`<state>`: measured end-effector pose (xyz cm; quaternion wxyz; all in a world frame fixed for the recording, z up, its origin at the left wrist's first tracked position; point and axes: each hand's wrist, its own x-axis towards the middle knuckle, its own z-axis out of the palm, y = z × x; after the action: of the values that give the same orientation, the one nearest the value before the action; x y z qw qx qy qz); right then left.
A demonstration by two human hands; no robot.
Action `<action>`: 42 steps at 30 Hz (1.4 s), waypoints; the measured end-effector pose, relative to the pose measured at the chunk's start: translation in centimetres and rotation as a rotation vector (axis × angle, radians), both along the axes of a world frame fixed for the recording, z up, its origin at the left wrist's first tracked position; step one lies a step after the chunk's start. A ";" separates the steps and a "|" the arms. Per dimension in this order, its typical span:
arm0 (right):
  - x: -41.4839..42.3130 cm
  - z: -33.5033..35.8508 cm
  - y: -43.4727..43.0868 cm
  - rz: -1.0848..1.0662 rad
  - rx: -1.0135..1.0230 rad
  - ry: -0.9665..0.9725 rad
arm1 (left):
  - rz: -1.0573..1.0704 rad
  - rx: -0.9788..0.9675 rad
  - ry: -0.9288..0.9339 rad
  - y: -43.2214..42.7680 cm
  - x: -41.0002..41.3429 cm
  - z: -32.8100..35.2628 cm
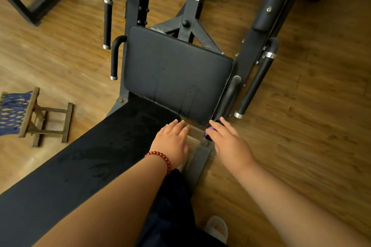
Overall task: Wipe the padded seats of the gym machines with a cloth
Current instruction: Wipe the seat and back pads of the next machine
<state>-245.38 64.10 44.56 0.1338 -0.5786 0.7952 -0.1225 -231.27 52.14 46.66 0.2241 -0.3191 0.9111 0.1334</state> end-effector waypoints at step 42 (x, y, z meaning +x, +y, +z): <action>-13.9 -13.9 -28.2 0.051 -0.179 0.357 | -0.504 -0.235 0.371 -32.4 -13.9 -14.5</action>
<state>-259.33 35.94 30.63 -0.0585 -0.6206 0.7773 -0.0848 -245.21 19.77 32.18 0.0421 -0.0775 0.9958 0.0236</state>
